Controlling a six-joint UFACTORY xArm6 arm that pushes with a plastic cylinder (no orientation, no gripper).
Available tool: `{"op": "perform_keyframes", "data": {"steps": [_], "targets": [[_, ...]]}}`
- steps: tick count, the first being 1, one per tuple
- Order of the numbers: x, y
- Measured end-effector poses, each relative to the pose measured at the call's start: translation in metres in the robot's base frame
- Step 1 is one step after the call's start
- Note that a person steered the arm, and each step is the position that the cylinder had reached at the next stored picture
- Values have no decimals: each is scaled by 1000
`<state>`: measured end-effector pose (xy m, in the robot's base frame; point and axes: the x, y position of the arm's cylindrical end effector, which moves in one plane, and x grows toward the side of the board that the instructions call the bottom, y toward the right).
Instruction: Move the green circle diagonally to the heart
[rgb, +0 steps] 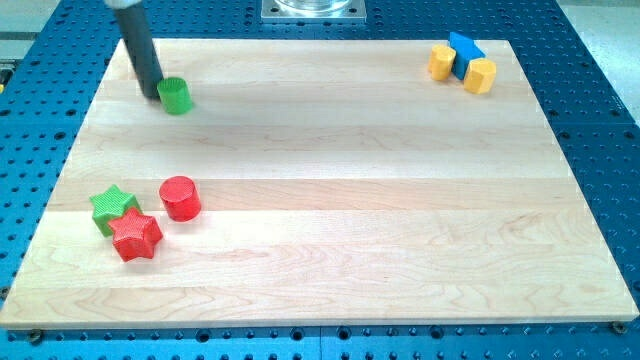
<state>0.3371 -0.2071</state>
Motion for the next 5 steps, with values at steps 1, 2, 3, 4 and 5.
{"op": "perform_keyframes", "data": {"steps": [1, 2, 3, 4, 5], "targets": [[50, 17], [30, 9], [19, -9], [-14, 8], [-1, 31]]}}
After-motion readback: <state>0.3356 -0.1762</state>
